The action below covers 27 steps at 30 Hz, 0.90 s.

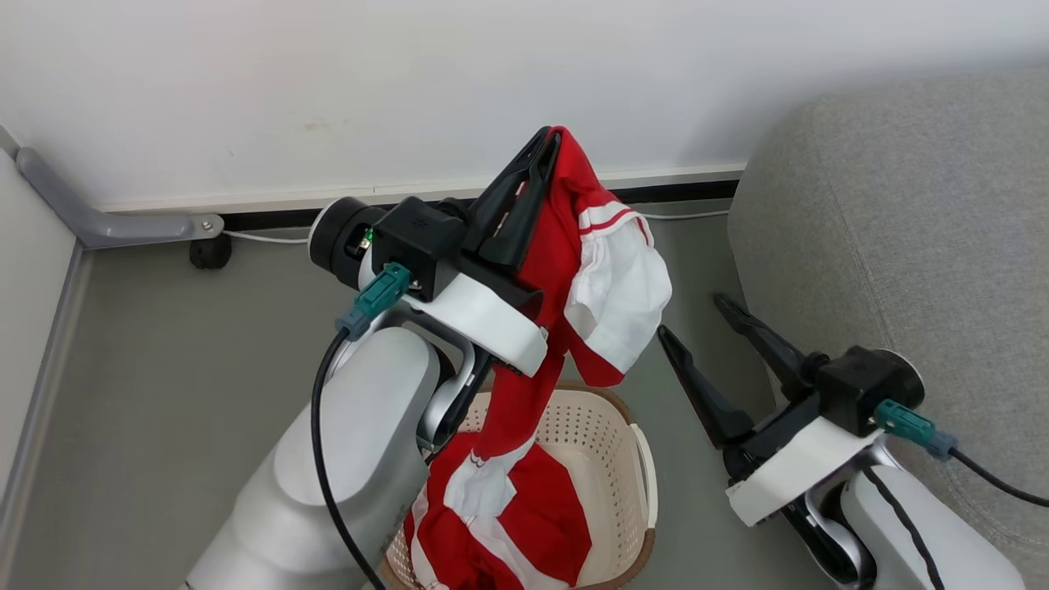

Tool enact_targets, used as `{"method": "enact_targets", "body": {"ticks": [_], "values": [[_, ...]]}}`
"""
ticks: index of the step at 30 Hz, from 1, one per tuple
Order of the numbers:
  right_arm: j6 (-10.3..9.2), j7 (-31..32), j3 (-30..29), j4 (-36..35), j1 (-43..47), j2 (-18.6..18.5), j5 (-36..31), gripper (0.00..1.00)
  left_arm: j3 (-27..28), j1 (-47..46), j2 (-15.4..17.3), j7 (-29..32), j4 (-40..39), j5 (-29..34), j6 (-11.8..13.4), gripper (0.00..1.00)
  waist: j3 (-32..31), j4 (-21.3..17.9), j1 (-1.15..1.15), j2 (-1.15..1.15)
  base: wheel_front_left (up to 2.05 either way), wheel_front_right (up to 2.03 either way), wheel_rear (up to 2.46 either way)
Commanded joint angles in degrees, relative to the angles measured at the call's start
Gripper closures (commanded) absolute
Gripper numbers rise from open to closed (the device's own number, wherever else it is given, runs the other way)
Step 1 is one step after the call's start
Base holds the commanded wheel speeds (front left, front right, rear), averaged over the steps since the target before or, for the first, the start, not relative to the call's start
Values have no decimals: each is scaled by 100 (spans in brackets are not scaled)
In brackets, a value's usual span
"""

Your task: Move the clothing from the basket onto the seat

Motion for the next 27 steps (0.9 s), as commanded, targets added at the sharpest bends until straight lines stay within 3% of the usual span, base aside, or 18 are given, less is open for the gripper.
{"method": "enact_targets", "body": {"ticks": [1,9,27], "values": [[23,-35,102,-101,-151,-60,34,0,154,-335,73,-59,-198,-64,46,100,11,17,0,0,0,0,0],[23,-35,704,440,-728,-114,-222,0,-156,-401,73,-59,-329,-246,124,100,42,175,0,0,0,0,0],[23,-35,1285,1566,-1587,301,-96,0,-908,-512,73,-59,-491,-662,258,100,5,502,0,0,0,0,0]]}}
